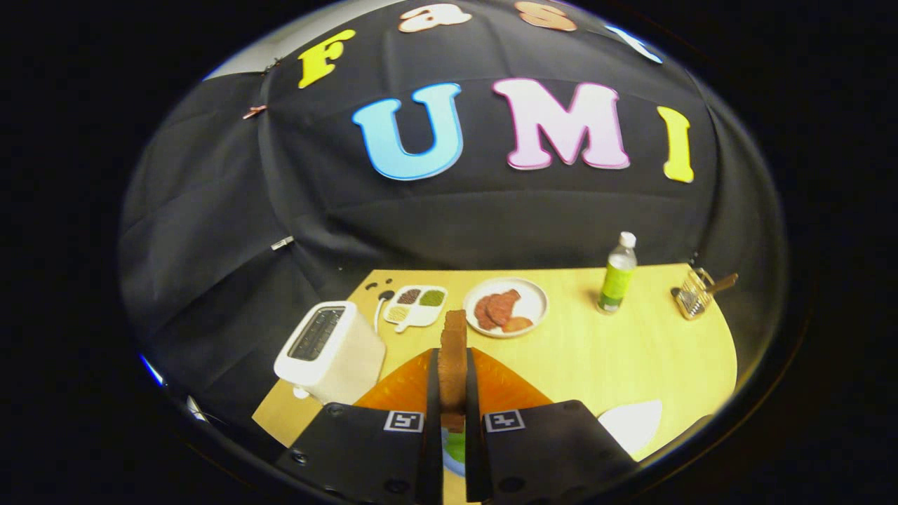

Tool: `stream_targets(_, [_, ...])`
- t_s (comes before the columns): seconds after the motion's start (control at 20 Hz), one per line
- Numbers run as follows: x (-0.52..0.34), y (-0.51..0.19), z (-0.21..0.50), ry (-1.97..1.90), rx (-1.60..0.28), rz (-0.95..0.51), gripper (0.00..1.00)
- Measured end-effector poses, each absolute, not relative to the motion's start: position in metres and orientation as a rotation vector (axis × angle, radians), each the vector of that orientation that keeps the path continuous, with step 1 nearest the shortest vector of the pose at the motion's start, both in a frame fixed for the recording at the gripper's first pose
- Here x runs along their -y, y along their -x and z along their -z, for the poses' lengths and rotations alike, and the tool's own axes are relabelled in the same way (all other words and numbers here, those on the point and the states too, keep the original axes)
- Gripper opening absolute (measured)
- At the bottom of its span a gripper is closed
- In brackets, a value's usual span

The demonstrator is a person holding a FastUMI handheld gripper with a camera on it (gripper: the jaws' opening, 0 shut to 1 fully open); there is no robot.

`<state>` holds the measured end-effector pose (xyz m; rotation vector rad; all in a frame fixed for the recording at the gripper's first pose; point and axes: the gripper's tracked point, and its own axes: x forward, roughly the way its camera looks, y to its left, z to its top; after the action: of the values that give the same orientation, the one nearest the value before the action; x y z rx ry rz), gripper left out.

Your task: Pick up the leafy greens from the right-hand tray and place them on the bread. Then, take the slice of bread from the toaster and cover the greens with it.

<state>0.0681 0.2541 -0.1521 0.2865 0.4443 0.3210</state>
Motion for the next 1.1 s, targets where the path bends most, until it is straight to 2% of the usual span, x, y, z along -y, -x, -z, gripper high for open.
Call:
stream_targets(0.45, [-0.268,-0.053,0.254,-0.517,-0.563,-0.253,0.17])
stream_targets(0.85, [-0.239,-0.056,0.31,-0.466,-0.644,-0.143,0.18])
stream_targets(0.9, [-0.231,-0.054,0.314,-0.464,-0.66,-0.134,0.23])
stream_targets(0.95, [-0.225,-0.051,0.321,-0.456,-0.68,-0.115,0.23])
stream_targets(1.1, [-0.209,-0.044,0.34,-0.431,-0.742,-0.082,0.37])
